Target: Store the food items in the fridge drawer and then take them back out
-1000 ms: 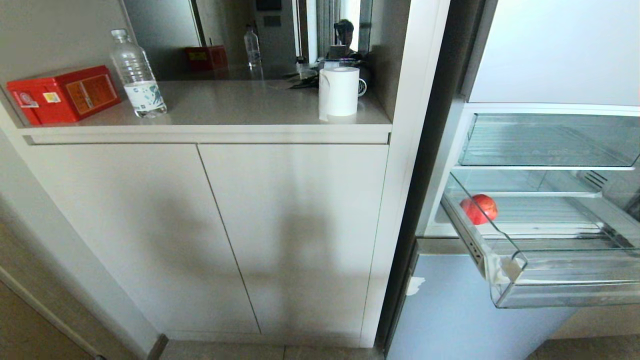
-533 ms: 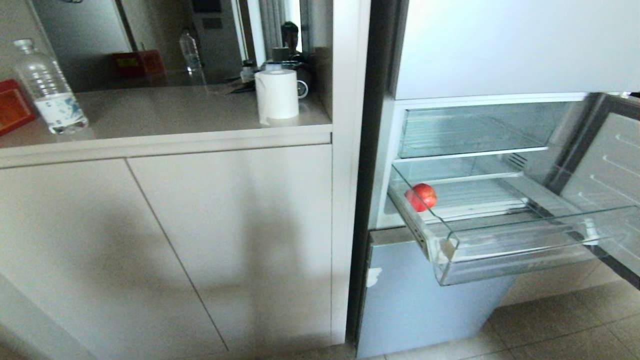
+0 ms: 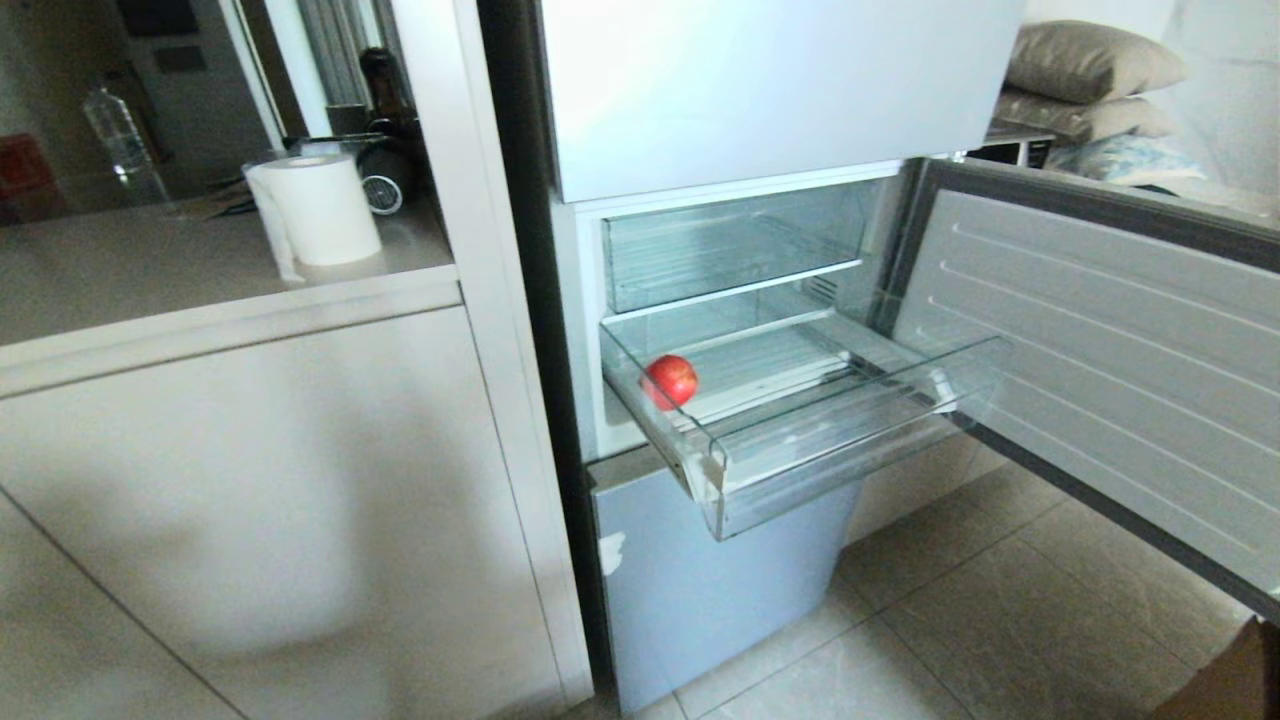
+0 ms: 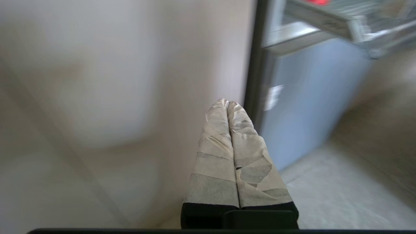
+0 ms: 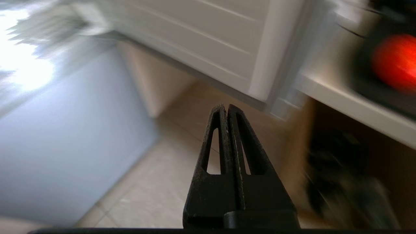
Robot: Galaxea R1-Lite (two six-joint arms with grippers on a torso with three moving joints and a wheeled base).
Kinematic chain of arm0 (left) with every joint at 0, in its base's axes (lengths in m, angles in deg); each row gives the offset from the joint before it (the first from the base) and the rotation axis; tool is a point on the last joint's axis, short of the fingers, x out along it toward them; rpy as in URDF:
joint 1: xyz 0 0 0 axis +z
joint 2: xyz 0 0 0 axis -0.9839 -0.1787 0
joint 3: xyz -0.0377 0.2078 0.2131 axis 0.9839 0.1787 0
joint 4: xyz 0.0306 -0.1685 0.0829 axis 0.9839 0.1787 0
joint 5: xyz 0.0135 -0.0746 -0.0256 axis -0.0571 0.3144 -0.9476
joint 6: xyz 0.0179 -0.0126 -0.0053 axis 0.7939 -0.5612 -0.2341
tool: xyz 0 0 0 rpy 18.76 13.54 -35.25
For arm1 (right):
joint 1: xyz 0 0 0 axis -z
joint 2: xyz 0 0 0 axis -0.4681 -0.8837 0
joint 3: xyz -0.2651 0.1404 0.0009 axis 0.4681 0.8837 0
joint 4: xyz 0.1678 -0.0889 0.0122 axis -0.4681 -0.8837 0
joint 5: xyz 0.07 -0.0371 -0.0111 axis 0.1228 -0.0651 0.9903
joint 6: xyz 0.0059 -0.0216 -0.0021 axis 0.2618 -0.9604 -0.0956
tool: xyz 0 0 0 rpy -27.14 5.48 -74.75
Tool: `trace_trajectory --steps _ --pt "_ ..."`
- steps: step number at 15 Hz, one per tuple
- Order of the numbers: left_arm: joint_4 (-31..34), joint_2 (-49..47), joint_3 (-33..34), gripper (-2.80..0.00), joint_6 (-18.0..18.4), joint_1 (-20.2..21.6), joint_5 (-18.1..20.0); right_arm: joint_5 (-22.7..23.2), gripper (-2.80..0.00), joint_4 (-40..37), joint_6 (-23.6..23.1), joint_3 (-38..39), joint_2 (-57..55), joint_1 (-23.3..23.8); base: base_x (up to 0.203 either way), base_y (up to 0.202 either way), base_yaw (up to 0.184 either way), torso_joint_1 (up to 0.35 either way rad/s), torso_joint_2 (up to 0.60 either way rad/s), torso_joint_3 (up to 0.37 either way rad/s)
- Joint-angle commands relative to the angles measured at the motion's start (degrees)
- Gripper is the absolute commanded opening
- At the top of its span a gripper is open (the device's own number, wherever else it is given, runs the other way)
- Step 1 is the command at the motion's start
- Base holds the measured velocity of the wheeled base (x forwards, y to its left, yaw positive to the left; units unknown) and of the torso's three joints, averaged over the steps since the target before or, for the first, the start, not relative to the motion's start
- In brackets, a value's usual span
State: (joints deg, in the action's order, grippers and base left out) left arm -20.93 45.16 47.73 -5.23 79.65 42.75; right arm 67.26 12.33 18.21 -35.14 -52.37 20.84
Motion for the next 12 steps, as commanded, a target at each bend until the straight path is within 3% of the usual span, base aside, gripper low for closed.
trace_trajectory --steps 1,6,9,12 --pt "0.0 -0.1 0.0 -2.8 0.0 0.0 0.0 0.1 -2.8 0.1 0.0 -0.4 -3.7 1.2 -0.002 0.007 -0.171 0.003 0.01 0.002" --pt "0.0 -0.1 0.0 -2.8 0.0 0.0 0.0 0.0 -2.8 4.3 1.3 -1.4 -12.8 2.4 -0.001 0.008 -0.139 0.003 0.0 0.001" --pt "0.0 -0.1 0.0 -2.8 0.0 0.0 0.0 0.0 -2.8 7.5 2.4 -4.7 -21.3 6.5 0.0 0.0 0.0 0.0 0.0 0.0" --pt "0.0 -0.1 0.0 -2.8 0.0 0.0 0.0 0.1 -2.8 7.9 2.8 -12.6 -31.7 9.0 0.0 0.0 0.0 0.0 0.0 0.0"
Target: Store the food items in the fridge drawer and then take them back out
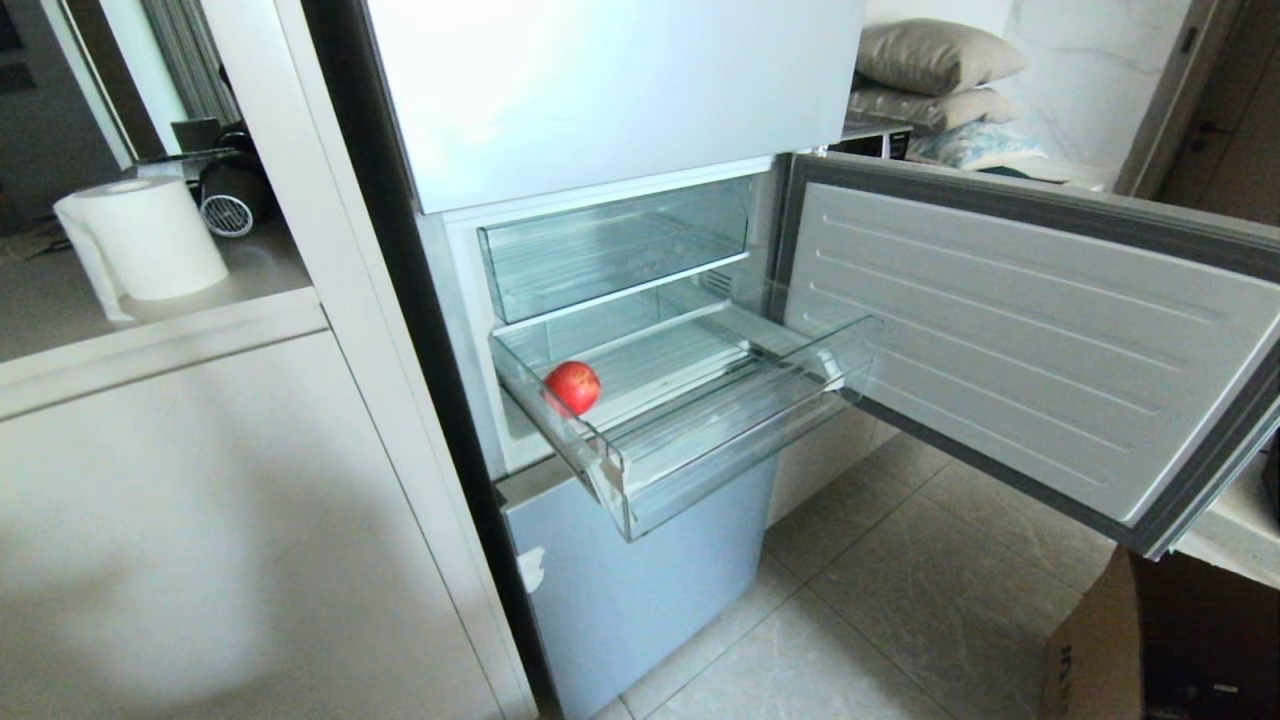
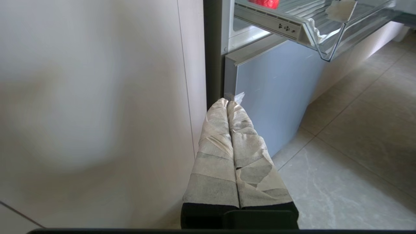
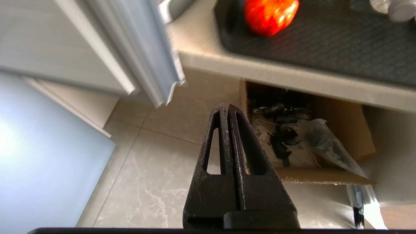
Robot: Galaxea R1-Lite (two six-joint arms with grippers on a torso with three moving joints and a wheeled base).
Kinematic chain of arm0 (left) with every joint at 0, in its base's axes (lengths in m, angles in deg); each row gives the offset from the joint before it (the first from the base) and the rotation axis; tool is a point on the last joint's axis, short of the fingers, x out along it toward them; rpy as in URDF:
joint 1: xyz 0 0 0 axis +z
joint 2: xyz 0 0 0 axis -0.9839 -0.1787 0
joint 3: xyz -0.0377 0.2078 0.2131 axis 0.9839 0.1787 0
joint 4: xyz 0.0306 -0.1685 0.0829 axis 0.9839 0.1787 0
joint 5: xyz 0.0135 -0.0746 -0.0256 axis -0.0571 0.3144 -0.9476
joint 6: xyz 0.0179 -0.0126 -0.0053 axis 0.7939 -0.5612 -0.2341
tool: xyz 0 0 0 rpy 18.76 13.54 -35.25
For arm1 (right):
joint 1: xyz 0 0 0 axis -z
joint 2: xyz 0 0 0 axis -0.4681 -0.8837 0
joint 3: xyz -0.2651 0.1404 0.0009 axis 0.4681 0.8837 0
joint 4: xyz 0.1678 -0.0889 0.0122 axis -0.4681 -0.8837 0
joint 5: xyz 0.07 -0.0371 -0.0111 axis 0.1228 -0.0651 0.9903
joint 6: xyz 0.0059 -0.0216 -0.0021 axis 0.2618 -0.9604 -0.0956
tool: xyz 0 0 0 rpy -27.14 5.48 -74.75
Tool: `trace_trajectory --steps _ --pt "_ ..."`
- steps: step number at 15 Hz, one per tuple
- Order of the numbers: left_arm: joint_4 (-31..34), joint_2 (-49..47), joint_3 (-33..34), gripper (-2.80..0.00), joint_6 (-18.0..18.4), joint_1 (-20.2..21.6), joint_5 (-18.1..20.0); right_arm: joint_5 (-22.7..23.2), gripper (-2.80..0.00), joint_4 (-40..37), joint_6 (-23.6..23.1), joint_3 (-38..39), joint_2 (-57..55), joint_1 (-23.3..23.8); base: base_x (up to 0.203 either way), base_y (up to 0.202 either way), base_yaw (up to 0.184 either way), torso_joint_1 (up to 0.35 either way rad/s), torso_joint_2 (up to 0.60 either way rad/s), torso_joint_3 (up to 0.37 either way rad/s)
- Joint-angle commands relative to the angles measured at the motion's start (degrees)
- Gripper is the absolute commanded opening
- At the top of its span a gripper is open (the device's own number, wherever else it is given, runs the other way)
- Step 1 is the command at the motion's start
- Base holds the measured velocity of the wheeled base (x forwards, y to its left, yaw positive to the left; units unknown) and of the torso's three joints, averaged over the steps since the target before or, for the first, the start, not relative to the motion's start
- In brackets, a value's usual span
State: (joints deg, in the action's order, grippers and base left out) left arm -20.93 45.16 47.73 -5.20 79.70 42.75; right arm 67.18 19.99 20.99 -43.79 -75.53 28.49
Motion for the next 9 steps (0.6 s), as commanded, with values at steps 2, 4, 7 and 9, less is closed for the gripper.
trace_trajectory --steps 2,4,7,9 --pt "0.0 -0.1 0.0 -2.8 0.0 -0.1 0.0 0.3 -2.8 0.4 0.1 -8.6 -14.3 2.4 0.0 0.0 0.0 0.0 0.0 0.0" --pt "0.0 -0.1 0.0 -2.8 -0.1 -0.1 0.0 0.4 -2.8 0.5 -0.2 -12.9 -19.3 3.9 0.0 0.0 0.0 0.0 0.0 0.0" --pt "0.0 -0.1 0.0 -2.8 0.0 -0.1 0.0 0.4 -2.8 0.3 -0.8 -19.6 -26.5 6.1 0.0 0.0 0.0 0.0 0.0 0.0" --pt "0.0 -0.1 0.0 -2.8 -0.1 -0.1 -0.1 0.3 0.0 0.4 -2.0 -23.4 -31.3 7.2 0.0 0.0 0.0 0.0 0.0 0.0"
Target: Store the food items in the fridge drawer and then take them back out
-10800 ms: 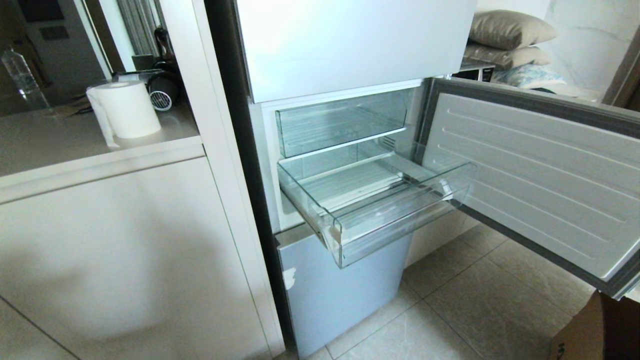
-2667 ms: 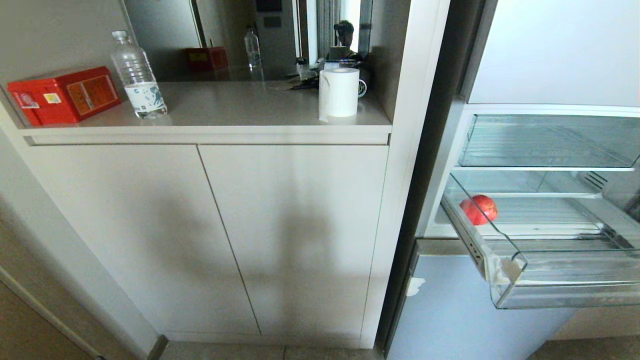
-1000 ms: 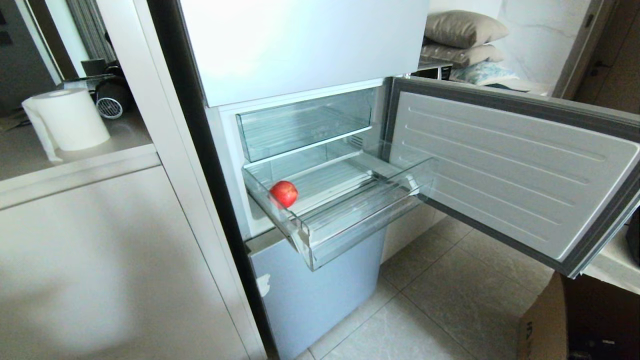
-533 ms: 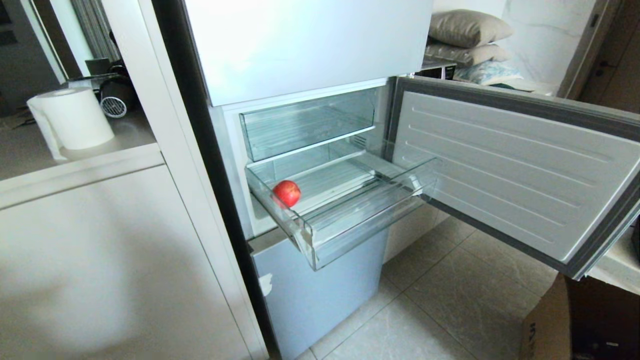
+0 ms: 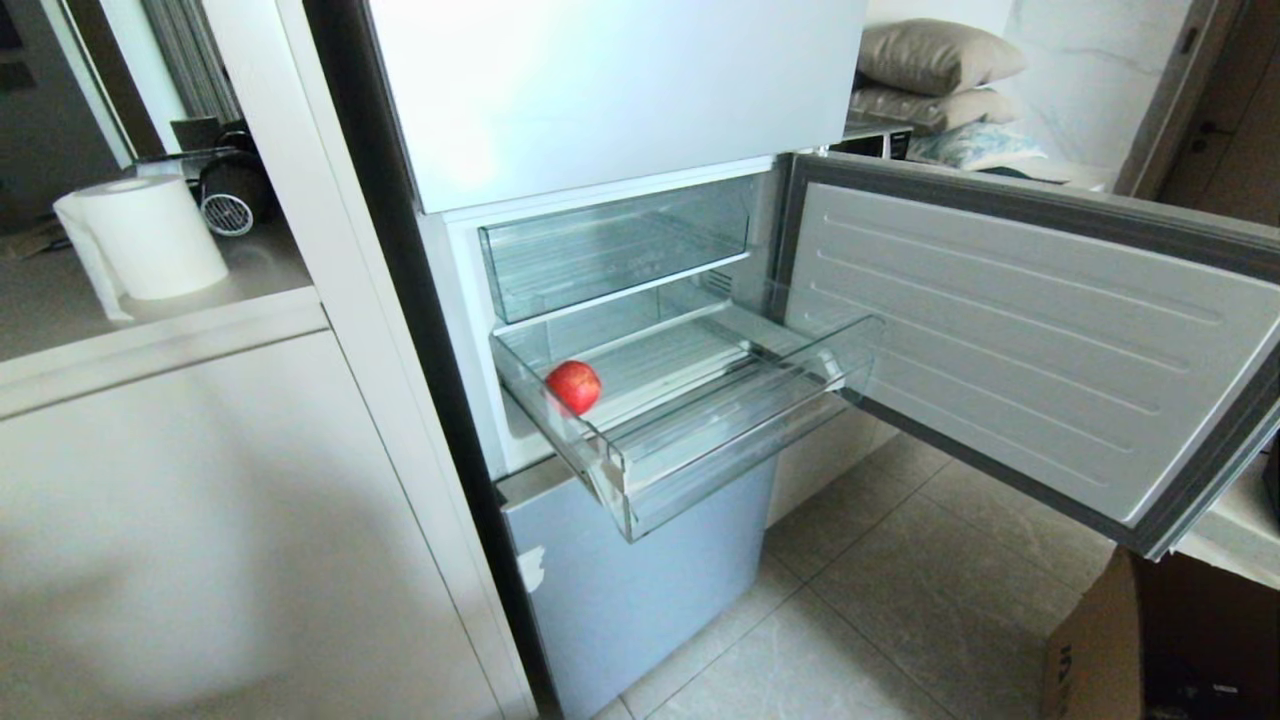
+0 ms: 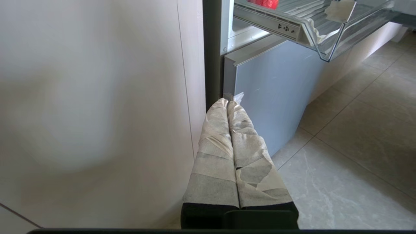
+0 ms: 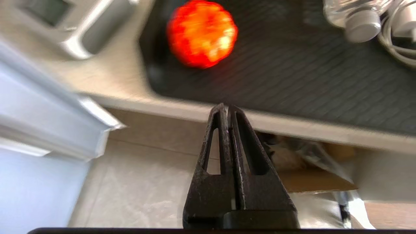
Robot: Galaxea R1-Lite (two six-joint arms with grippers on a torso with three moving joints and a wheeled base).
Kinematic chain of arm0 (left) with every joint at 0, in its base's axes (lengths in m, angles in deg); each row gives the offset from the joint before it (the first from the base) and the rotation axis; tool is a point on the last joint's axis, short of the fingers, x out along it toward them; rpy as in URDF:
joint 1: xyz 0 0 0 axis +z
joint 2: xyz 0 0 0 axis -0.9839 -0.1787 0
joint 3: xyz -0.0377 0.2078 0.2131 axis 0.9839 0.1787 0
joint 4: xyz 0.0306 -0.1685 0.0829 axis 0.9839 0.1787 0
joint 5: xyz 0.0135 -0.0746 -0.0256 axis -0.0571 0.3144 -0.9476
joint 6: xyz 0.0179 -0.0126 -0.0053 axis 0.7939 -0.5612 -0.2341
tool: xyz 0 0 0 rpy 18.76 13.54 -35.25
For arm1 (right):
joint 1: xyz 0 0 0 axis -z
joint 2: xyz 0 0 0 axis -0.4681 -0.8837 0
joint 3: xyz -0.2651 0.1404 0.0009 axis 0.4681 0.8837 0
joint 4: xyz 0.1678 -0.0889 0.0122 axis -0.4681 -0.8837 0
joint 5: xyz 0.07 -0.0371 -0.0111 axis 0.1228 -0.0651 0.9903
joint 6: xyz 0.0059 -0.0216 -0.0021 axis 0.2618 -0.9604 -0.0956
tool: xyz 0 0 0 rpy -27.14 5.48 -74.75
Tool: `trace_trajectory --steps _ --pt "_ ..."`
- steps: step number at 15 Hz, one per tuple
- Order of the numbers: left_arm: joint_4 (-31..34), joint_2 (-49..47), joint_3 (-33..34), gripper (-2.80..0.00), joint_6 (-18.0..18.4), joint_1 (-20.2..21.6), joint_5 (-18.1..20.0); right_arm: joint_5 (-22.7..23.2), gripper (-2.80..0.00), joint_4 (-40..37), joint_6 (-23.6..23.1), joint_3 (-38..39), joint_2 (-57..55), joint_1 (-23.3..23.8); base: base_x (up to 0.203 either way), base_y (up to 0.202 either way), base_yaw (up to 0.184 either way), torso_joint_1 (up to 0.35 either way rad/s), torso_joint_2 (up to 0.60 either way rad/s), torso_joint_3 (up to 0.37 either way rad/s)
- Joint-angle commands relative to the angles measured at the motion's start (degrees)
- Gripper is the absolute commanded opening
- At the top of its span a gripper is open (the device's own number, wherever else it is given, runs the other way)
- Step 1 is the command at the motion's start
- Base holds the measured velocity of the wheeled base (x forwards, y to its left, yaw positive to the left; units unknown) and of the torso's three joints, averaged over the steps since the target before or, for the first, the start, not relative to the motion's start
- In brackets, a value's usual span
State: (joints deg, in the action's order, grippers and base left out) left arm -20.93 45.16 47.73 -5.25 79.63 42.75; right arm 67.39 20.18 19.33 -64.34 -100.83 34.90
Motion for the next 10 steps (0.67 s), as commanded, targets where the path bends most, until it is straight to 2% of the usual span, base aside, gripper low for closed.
trace_trajectory --steps 1,4,7,10 --pt "0.0 -0.1 0.0 -2.8 0.0 0.0 0.0 0.2 0.0 0.3 -0.5 -4.8 -8.0 1.1 0.0 0.0 0.0 0.0 0.0 0.0" --pt "0.0 -0.1 0.0 -2.8 0.0 0.1 0.0 4.0 0.0 0.4 -0.5 -9.5 -12.0 1.2 0.0 0.0 0.0 0.0 0.0 0.0" --pt "0.0 -0.1 0.0 -2.8 0.0 0.0 0.0 11.5 0.0 0.3 -0.5 -14.3 -16.2 1.2 0.0 0.0 0.0 0.0 0.0 0.0" --pt "0.0 -0.1 0.0 -2.8 0.0 0.0 0.0 13.0 0.0 0.4 -0.4 -19.7 -20.4 0.9 0.0 0.0 0.0 0.0 0.0 0.0"
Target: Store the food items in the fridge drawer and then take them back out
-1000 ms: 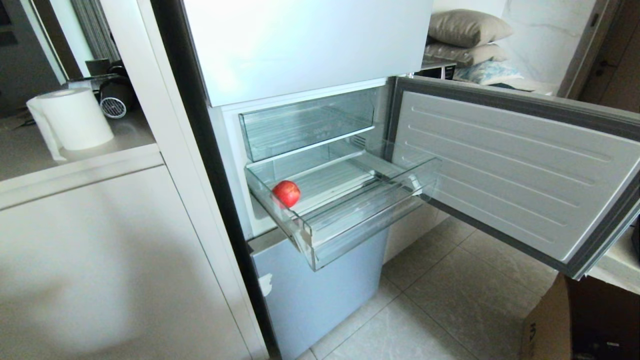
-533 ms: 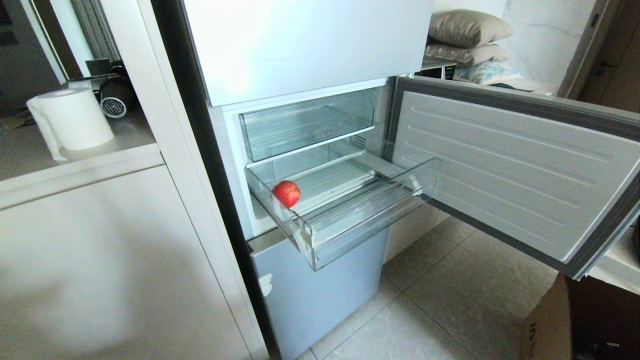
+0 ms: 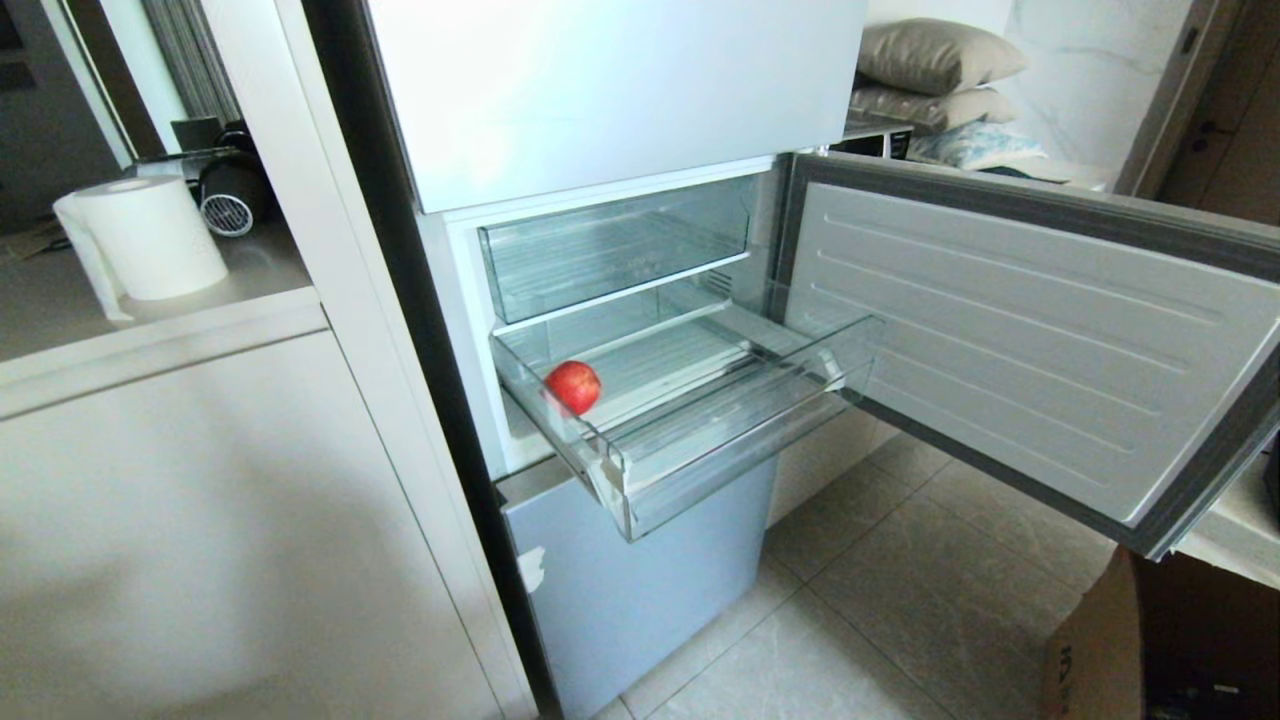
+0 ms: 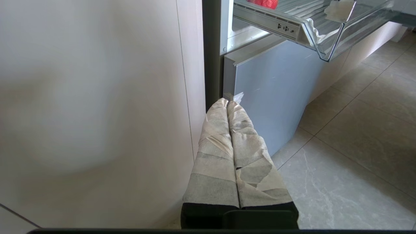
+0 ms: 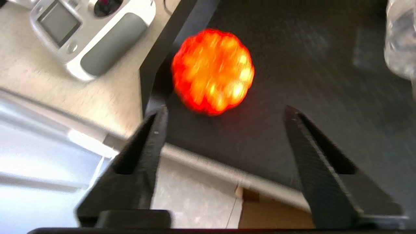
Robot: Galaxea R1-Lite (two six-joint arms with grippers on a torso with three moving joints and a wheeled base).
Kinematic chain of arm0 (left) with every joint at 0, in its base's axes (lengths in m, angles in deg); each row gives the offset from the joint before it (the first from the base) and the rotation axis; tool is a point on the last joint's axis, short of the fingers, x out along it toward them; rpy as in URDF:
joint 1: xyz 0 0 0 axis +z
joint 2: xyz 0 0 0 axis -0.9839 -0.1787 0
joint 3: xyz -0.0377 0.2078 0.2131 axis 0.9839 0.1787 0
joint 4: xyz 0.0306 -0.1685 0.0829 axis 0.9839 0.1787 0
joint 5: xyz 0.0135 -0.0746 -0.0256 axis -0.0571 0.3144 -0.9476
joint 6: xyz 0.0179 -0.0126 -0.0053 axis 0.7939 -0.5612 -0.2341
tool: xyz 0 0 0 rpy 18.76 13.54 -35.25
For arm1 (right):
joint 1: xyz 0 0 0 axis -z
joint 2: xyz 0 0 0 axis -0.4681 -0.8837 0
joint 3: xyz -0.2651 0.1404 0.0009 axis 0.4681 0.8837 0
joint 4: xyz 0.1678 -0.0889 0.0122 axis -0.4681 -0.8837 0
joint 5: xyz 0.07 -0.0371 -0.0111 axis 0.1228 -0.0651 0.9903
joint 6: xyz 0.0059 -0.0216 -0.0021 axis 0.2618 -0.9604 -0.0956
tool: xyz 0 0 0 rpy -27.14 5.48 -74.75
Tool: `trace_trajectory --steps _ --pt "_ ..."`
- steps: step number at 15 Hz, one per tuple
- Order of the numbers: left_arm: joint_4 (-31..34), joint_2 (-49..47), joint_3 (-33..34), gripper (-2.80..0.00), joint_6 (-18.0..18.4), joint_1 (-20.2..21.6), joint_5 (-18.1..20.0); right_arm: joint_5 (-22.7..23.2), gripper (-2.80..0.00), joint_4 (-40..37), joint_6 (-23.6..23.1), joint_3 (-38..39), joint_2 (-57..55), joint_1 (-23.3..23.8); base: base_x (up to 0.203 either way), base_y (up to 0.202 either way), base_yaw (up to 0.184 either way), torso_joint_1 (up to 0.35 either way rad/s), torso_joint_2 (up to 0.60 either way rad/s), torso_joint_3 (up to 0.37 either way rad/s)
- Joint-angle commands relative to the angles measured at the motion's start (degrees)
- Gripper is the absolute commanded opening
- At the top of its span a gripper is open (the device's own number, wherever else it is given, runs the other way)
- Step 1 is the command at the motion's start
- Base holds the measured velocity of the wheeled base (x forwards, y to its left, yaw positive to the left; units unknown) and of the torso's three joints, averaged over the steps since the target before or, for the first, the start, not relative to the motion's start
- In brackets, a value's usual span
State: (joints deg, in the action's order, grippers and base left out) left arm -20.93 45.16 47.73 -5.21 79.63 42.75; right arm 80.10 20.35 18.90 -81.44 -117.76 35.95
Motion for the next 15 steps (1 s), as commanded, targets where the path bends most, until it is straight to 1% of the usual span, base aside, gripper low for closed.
trace_trajectory --steps 1,6,7,8,9,12,15 --pt "0.0 -0.1 0.0 -2.8 -0.1 0.0 0.0 0.3 0.0 0.2 0.1 -4.9 -5.3 -0.3 0.0 0.0 0.0 0.0 0.0 0.0" --pt "0.0 -0.1 0.0 -2.8 0.0 0.0 0.0 0.5 0.0 0.3 0.3 -14.7 -12.7 -2.7 0.0 0.0 0.0 0.0 0.0 0.0" --pt "0.0 -0.1 0.0 -2.8 0.0 0.0 0.0 1.1 0.0 0.3 0.3 -15.9 -13.6 -3.2 0.0 0.0 0.0 0.0 0.0 0.0" --pt "0.0 -0.1 0.0 -2.8 0.0 0.0 0.0 2.7 0.0 0.3 0.7 -17.0 -14.6 -4.0 0.0 0.0 0.0 0.0 0.0 0.0" --pt "0.0 -0.1 0.0 -2.8 0.0 0.0 0.0 3.4 0.0 0.3 1.1 -17.9 -15.2 -4.5 0.0 0.0 0.0 0.0 0.0 0.0" --pt "0.0 -0.1 0.0 -2.8 0.0 0.0 0.0 3.6 0.0 0.4 1.4 -18.4 -16.4 -6.3 0.0 0.0 0.0 0.0 0.0 0.0" --pt "0.0 -0.1 0.0 -2.8 0.0 0.0 -0.1 3.4 0.0 0.5 1.3 -18.4 -16.9 -6.9 0.0 0.0 0.0 0.0 0.0 0.0"
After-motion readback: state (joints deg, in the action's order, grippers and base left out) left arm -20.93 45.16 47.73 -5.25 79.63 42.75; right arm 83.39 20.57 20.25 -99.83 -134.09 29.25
